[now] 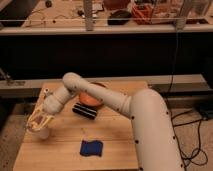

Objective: Place the pepper in the ceramic cup

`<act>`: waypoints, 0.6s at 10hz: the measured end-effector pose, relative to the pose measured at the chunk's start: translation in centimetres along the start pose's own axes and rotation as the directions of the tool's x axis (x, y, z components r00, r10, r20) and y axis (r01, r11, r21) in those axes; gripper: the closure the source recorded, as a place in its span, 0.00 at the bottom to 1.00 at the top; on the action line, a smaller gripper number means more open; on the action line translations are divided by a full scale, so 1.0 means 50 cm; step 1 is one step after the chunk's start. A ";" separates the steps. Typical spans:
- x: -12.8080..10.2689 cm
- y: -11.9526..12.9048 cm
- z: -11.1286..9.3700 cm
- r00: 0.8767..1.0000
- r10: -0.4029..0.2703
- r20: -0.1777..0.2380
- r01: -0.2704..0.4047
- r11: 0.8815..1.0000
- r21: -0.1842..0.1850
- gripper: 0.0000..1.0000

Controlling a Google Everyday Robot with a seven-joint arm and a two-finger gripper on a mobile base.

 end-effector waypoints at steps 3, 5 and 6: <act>0.005 0.001 -0.007 1.000 0.003 -0.014 -0.003 1.000 0.009 0.20; 0.007 -0.001 -0.011 1.000 0.000 -0.024 0.000 1.000 0.015 0.20; 0.008 0.000 -0.014 0.999 -0.002 -0.035 0.003 1.000 0.021 0.20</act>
